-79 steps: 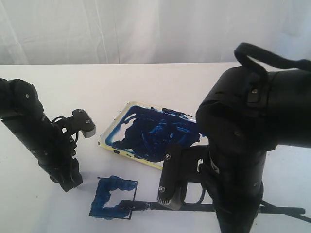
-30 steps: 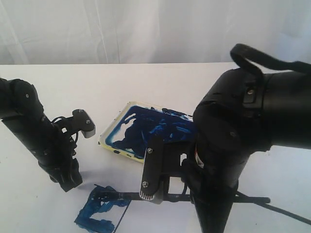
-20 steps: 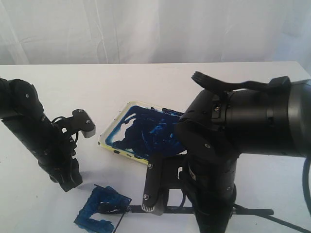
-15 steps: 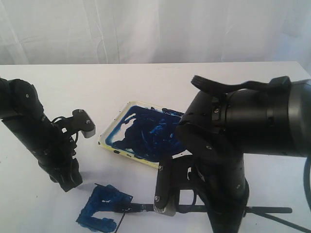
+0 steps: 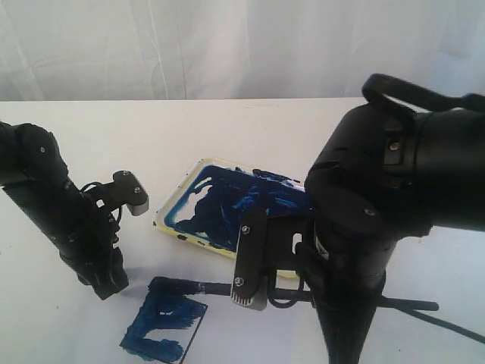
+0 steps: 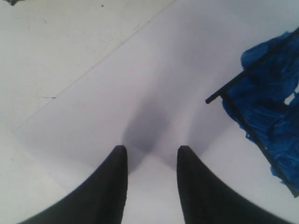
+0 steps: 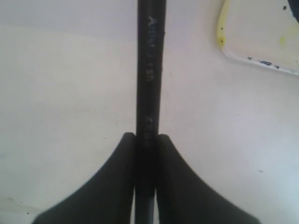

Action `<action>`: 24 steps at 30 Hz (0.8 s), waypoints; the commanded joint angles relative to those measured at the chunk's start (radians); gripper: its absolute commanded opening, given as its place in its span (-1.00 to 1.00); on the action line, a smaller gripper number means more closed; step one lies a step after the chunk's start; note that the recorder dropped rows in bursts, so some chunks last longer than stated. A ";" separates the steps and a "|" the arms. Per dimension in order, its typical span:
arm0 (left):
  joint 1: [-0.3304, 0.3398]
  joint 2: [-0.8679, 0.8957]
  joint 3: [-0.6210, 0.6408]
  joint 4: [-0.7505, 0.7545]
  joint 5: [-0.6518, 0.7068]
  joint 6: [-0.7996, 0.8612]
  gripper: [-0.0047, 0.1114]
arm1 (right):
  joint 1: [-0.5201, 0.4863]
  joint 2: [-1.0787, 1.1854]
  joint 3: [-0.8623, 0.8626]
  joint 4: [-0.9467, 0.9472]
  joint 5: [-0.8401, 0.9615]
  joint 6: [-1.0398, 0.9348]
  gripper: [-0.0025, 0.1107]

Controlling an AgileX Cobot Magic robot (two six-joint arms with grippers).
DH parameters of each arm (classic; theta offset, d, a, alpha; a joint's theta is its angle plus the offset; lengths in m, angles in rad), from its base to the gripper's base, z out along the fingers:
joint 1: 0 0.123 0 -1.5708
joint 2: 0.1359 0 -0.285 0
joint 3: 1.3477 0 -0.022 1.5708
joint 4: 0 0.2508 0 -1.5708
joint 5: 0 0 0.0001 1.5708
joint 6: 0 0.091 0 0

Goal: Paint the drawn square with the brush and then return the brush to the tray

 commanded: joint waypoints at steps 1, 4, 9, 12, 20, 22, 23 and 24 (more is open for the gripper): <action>-0.001 0.019 0.013 0.023 0.045 -0.006 -0.20 | 0.001 0.049 0.003 0.018 -0.021 -0.011 -0.96; -0.001 0.019 0.013 0.023 0.045 -0.006 -0.20 | 0.001 0.102 0.003 0.025 -0.034 -0.012 -0.96; -0.001 0.019 0.013 0.023 0.045 -0.006 -0.20 | 0.001 0.164 0.003 0.027 -0.031 -0.012 -0.96; -0.001 0.019 0.013 0.023 0.047 -0.006 -0.20 | 0.001 0.168 0.003 0.014 0.042 -0.004 -0.96; -0.001 0.019 0.013 0.023 0.047 -0.006 -0.20 | 0.001 0.141 0.003 -0.039 0.149 0.038 -0.96; -0.001 0.019 0.013 0.023 0.047 -0.006 -0.20 | 0.001 0.122 0.003 -0.040 0.161 0.038 -0.96; -0.001 0.019 0.013 0.023 0.047 -0.006 -0.20 | 0.001 0.108 0.003 -0.042 0.173 0.038 -0.96; -0.001 0.019 0.013 0.023 0.047 -0.006 -0.20 | 0.001 0.099 0.003 -0.042 0.173 0.040 -0.96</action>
